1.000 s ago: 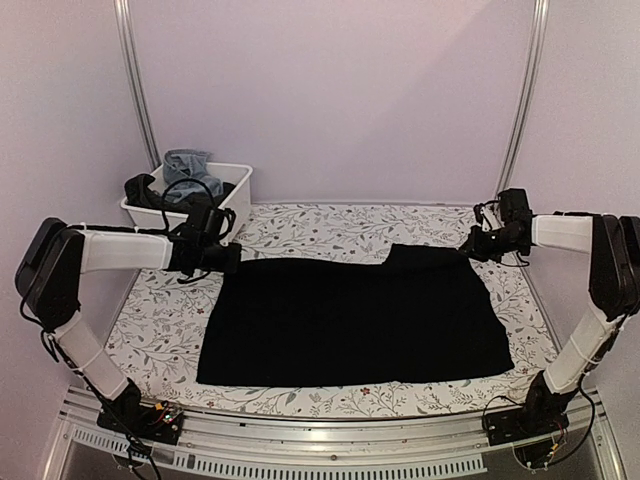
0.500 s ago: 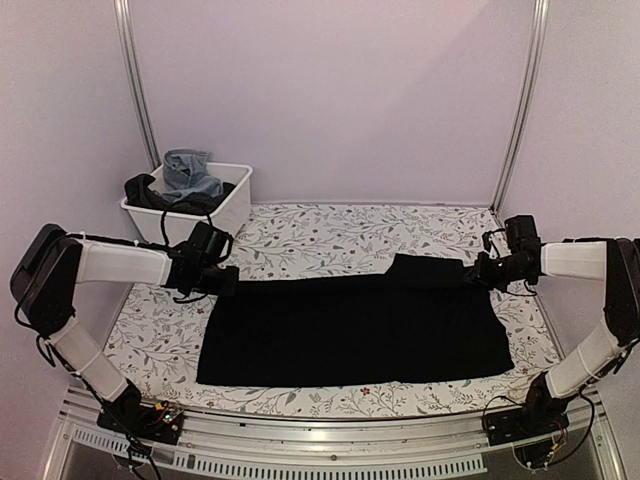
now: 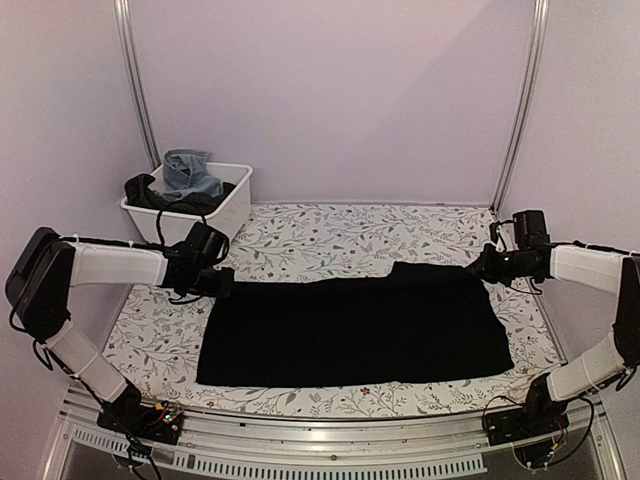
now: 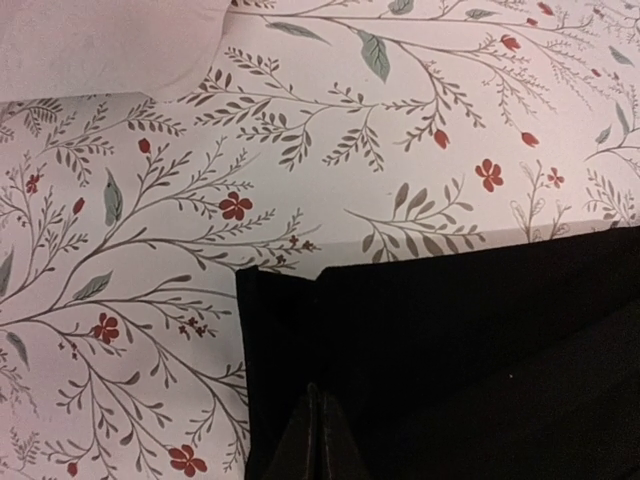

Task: Fold and stack the mixed laundry pile
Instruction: Fold the 1/3-folded T-shirt at the center of the board.

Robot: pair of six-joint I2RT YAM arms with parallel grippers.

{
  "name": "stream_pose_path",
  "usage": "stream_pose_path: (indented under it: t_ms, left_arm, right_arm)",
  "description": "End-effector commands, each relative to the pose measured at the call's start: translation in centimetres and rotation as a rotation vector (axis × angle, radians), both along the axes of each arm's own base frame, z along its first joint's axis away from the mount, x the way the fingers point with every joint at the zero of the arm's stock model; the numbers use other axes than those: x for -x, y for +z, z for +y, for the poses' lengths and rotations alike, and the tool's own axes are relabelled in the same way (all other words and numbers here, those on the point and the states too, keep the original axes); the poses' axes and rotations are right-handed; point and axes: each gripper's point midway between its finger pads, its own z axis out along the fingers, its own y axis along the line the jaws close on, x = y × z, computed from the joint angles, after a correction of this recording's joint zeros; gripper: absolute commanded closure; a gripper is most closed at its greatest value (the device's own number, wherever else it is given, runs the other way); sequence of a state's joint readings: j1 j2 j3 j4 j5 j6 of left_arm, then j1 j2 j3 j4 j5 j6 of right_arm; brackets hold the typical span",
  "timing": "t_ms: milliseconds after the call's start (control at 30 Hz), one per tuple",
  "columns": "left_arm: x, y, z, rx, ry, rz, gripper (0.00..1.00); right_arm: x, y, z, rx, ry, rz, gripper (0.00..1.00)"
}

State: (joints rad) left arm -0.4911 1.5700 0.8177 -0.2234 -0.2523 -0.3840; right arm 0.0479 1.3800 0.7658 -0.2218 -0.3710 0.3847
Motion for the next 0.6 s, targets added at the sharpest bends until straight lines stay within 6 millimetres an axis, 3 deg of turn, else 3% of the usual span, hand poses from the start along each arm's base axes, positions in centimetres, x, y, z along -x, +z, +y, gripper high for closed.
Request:
stream_pose_path:
  t_ms: [0,267,433,567]
  left_arm:
    - [1.4,-1.3,0.6,-0.016,0.016,0.055,1.0]
    - [2.7,-4.0,0.7,-0.015,0.026,0.137,1.0]
    - [2.8,-3.7,1.0,-0.02,0.036,0.131,1.0]
    - [2.3,-2.4,1.0,-0.018,0.042,0.103,1.0]
  right_arm:
    - [1.5,-2.7,-0.2,0.002,-0.023,0.074,1.0]
    - [2.7,-5.0,0.2,-0.046,-0.04,0.134,1.0]
    - [2.8,-5.2,0.1,-0.052,-0.055,0.143,1.0]
    - [1.7,-3.5,-0.3,-0.046,-0.068,0.11,1.0]
